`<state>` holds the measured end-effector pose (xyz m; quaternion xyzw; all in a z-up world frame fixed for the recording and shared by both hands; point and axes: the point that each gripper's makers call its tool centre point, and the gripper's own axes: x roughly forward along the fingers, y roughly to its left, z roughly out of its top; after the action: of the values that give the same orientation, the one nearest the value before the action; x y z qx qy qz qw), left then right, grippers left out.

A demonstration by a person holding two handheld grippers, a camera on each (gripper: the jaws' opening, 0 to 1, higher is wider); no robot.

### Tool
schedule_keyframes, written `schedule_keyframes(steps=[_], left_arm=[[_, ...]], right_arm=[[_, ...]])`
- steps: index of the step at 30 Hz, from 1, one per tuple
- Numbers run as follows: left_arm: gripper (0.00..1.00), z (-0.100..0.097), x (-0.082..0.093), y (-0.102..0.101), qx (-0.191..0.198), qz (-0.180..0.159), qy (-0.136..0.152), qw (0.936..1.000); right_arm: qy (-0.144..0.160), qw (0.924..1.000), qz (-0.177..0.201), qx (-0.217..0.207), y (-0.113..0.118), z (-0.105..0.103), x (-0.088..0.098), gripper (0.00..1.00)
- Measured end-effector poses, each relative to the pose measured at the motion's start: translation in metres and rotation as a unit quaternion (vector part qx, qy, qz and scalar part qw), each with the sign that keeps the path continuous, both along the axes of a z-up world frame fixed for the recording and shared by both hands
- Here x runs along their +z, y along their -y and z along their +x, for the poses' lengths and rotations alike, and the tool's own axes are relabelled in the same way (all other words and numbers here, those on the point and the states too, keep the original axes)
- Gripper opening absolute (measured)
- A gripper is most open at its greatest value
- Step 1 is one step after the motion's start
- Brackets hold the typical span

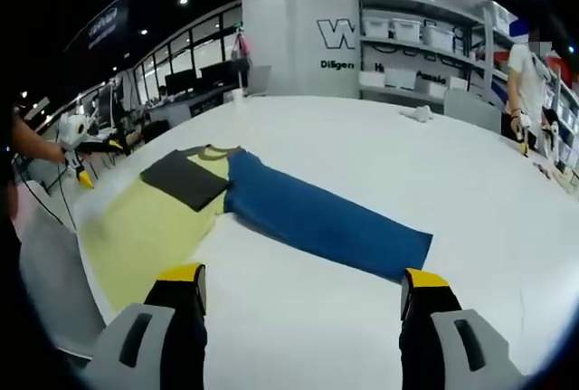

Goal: Fold the garment on the visible template until the final outline fits inside the template.

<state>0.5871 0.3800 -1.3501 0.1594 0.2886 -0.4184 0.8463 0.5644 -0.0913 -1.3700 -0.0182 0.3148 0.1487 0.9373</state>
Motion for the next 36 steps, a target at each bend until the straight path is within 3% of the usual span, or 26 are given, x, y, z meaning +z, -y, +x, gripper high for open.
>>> schedule_keyframes(steps=[9, 16, 20, 23, 27, 31, 36], left_arm=[[0.99, -0.014, -0.003, -0.015, 0.005, 0.008, -0.012, 0.9999], [0.99, -0.02, -0.005, -0.026, 0.014, 0.017, -0.014, 0.9997], [0.99, -0.022, -0.005, -0.028, 0.018, 0.016, -0.019, 0.9995], [0.99, -0.025, -0.005, -0.03, 0.018, 0.017, -0.021, 0.9995], [0.99, -0.029, -0.005, -0.031, 0.019, 0.02, -0.024, 0.9993], [0.99, -0.03, -0.003, -0.031, 0.033, 0.011, -0.03, 0.9989], [0.99, -0.033, -0.001, -0.028, 0.043, 0.006, -0.032, 0.9985]], right_arm=[[-0.013, 0.9994, -0.01, -0.031, 0.027, 0.016, -0.011, 0.8], [-0.028, 0.9982, -0.022, -0.049, 0.034, 0.022, -0.018, 0.73], [-0.038, 0.997, -0.034, -0.059, 0.04, 0.027, -0.026, 0.65], [-0.041, 0.9941, -0.05, -0.086, 0.051, 0.031, -0.033, 0.58], [-0.055, 0.9895, -0.04, -0.128, 0.062, 0.035, -0.046, 0.53], [-0.062, 0.9862, -0.031, -0.15, 0.072, 0.041, -0.055, 0.48], [-0.076, 0.9811, -0.047, -0.172, 0.085, 0.046, -0.066, 0.41]])
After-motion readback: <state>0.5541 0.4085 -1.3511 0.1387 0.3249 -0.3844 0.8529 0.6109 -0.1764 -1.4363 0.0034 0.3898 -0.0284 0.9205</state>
